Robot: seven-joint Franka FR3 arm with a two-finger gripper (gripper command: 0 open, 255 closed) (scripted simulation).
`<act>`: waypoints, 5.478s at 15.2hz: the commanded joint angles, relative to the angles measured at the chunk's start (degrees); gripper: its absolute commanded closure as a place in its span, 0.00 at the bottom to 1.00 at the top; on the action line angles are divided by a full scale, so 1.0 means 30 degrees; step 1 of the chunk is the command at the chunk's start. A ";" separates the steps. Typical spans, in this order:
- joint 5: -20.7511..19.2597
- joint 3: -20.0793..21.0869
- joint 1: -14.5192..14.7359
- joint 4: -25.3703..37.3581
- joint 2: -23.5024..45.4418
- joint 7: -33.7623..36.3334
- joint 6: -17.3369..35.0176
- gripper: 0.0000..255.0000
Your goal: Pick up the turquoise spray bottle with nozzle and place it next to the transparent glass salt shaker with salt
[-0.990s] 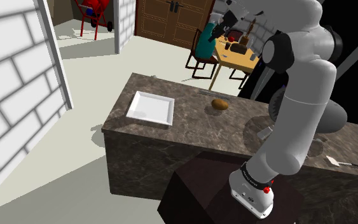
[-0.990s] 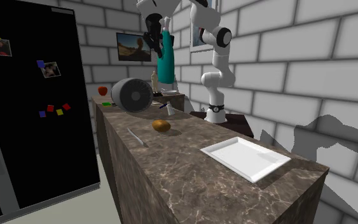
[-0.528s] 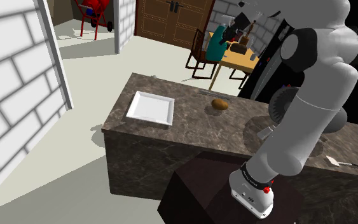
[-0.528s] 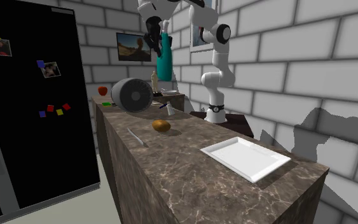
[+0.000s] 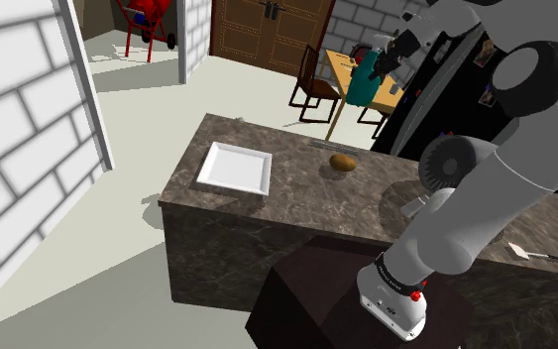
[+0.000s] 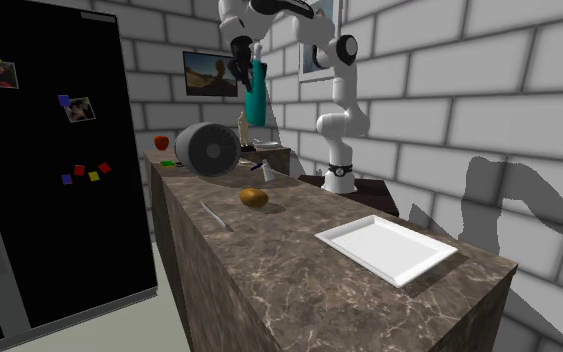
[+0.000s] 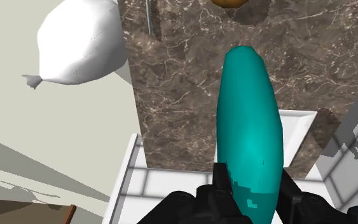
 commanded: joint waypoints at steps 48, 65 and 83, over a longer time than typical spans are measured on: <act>-0.5597 -0.3464 -0.3367 -0.9116 -0.5561 -0.6421 0.3821 1.00; -0.3110 -0.7790 -0.0117 -1.1435 -0.2659 -0.9950 0.7207 1.00; -0.3142 -1.5182 0.7190 -1.2328 -0.2978 -1.0733 0.9533 0.00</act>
